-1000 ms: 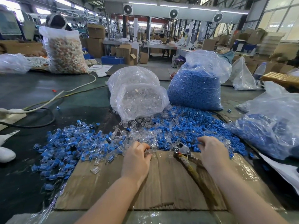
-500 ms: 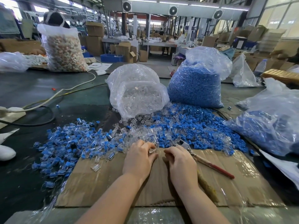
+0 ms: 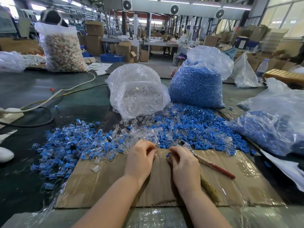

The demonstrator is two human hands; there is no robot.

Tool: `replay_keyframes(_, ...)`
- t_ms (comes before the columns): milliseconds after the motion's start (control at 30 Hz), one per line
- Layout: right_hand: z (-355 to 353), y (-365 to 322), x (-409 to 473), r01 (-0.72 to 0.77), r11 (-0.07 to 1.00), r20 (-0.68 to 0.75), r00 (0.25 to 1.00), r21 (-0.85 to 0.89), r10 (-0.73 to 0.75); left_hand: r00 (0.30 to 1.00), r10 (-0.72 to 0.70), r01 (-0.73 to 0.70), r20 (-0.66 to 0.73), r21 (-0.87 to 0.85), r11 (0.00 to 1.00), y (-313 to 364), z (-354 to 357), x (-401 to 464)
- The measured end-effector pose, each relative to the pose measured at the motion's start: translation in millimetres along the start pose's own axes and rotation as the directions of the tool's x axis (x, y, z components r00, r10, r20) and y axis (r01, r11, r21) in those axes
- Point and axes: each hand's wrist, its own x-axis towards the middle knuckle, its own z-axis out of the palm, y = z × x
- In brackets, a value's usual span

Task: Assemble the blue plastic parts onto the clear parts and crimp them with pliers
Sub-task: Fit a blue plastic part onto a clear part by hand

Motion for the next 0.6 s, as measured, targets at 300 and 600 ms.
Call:
replay_keyframes(300,-1.8,0.8,-0.9,0.02,0.997,-0.036,0.999,0.079,-0.017,0.987,-0.138,0.153,0.077,-0.249,0.956,6.2,6.2,-4.5)
replay_keyframes(600,0.4,0.4,-1.8,0.051,0.998,0.027,0.998,0.03,-0.052,0.98,-0.151,0.186,0.128,-0.337,0.923,6.0,3.0,-8.1)
